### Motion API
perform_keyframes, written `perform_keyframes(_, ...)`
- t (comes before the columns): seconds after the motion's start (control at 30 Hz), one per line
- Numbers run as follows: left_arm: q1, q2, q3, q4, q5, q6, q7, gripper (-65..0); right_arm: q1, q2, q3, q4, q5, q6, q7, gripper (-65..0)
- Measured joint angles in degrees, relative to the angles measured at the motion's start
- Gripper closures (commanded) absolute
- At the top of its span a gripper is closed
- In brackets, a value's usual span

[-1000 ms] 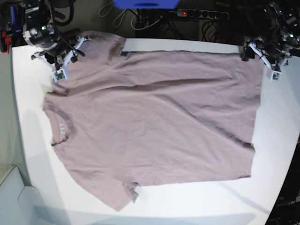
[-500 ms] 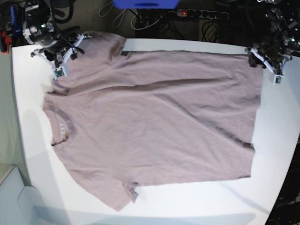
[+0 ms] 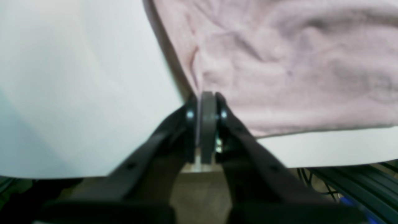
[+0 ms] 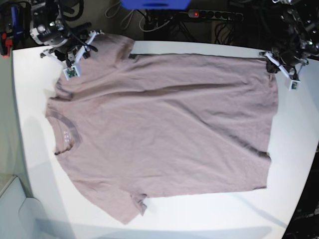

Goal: Layout the t-shirt on the table in an organized manner, then fold the t-shirt properly
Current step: 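Grasp the shirt's shoulder corners with both grippers, then lift the shoulder edge with both grippers and fold it over the hem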

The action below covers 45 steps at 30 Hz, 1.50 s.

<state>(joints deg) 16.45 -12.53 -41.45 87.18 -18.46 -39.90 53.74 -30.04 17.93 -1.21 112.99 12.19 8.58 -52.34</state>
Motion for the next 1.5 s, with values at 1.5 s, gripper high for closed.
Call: perform_keyframes(1.5,-0.02,0.04,-0.2,-0.09,-0.17,0.0,0.0,-0.2,4.07,-2.69,0.24,-9.31,0.24,-0.24,6.38,-26.5)
